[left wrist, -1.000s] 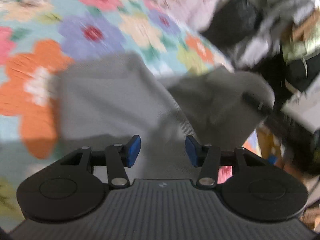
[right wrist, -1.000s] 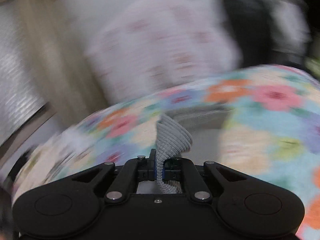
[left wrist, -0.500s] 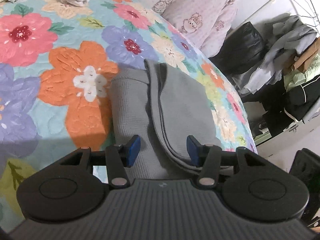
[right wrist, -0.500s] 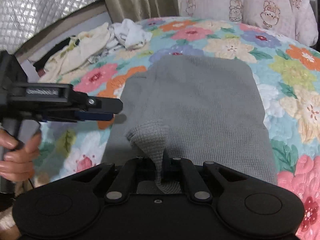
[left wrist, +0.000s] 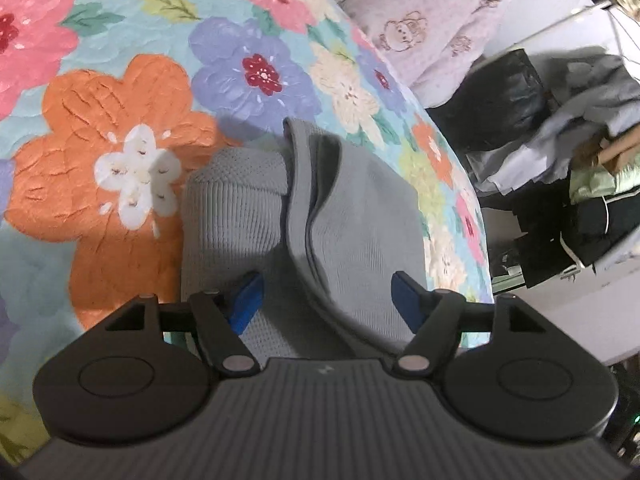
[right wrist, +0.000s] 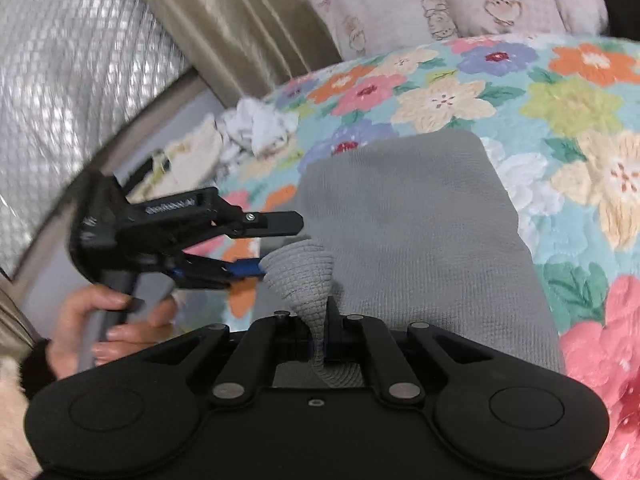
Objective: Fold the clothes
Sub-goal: 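Grasp the folded shirt edge with the left gripper while the right gripper holds its edge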
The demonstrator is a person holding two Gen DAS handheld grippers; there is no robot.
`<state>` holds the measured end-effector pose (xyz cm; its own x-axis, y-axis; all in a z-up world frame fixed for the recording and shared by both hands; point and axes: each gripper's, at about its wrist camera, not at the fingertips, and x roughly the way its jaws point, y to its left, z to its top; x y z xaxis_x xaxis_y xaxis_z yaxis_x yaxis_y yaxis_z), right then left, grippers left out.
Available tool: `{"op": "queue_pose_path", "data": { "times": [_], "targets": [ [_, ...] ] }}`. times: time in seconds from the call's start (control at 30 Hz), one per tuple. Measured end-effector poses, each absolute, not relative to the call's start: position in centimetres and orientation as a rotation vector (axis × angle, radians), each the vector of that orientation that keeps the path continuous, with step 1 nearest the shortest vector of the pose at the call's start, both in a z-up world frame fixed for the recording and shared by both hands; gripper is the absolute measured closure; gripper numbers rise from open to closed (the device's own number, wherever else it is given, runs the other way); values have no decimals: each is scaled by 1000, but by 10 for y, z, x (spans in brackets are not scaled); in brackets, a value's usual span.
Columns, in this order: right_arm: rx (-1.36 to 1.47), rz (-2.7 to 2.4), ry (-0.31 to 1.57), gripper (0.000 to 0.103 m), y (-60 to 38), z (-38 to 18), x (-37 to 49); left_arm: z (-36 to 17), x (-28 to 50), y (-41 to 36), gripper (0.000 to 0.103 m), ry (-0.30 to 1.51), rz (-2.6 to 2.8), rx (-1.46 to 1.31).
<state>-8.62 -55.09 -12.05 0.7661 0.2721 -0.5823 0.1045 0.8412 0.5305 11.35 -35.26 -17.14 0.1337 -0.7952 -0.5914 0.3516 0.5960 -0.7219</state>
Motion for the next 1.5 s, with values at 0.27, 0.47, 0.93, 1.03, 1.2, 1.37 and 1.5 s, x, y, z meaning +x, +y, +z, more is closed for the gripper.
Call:
{"op": "queue_pose_path", "data": {
  "times": [0.27, 0.47, 0.93, 1.03, 1.2, 1.37, 1.5],
  "targets": [
    [569, 192, 740, 95, -540, -127, -78, -150, 130, -394, 97, 1037, -924, -333],
    [506, 217, 770, 95, -534, -121, -79, -94, 107, -379, 98, 870, -993, -225],
    [267, 282, 943, 89, -484, -141, -58, -159, 110, -353, 96, 908, -825, -122],
    [301, 319, 933, 84, -487, -139, -63, -153, 108, -348, 95, 901, -829, -133],
    [473, 448, 807, 58, -510, -118, -75, -133, 94, -332, 91, 826, -848, -139],
    [505, 319, 687, 54, -544, -98, -97, -130, 82, -332, 85, 853, -855, -73],
    [492, 122, 742, 53, -570, -106, -106, -128, 63, -335, 68, 907, -926, -71]
  ]
}}
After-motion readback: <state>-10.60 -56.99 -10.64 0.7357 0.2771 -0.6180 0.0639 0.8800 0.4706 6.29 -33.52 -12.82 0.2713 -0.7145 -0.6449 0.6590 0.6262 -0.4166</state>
